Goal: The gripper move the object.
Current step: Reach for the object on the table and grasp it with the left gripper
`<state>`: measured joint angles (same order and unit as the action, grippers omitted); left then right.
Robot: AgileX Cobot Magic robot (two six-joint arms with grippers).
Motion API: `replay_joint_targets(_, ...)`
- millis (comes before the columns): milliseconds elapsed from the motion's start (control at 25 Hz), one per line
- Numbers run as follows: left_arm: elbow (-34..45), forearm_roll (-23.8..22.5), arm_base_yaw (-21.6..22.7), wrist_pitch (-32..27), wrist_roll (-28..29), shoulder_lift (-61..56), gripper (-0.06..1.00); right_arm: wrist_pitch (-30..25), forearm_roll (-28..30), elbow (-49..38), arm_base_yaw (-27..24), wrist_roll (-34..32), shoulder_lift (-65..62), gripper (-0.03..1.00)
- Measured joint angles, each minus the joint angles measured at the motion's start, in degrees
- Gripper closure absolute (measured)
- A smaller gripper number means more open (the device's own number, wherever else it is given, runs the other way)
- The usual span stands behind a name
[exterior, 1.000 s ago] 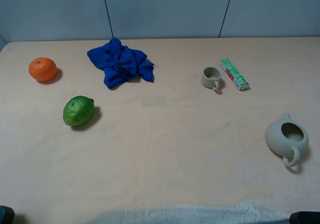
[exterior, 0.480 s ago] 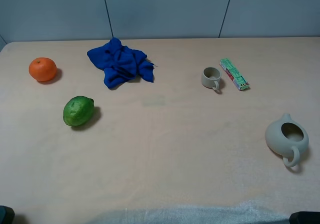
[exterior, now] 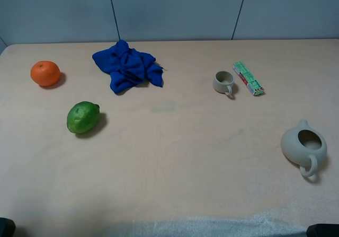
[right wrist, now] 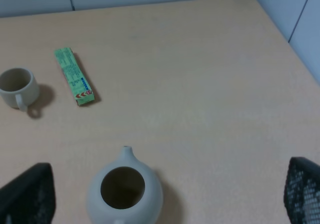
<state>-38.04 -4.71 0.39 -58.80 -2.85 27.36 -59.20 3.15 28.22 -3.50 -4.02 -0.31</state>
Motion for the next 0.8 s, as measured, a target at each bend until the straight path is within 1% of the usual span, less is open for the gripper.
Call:
replay_joint_targets(120, -2.09, -0.84, 0.00, 1.56, 1.77, 6.05, -0.05, 0.00, 0.00, 0.00, 0.00, 0.00, 0.00, 0.27)
replay_joint_targets(400, -7.33, -1.09, 0.00, 5.35, 2.18, 19.95, -0.05, 0.00, 0.05, 0.00, 0.00, 0.00, 0.00, 0.27)
replay_joint_targets(600, -10.84, -1.25, 0.00, 6.48, 2.31, 28.99, -0.05, 0.00, 0.05, 0.00, 0.00, 0.00, 0.00, 0.27)
replay_joint_targets(680, -11.84, -1.90, 0.00, 7.49, 2.85, 31.60, -0.05, 0.00, 0.05, 0.00, 0.00, 0.00, 0.00, 0.27)
replay_joint_targets(800, -12.51, -4.13, 0.00, 9.76, 4.78, 34.72, -0.05, 0.00, 0.05, 0.00, 0.00, 0.00, 0.00, 0.27)
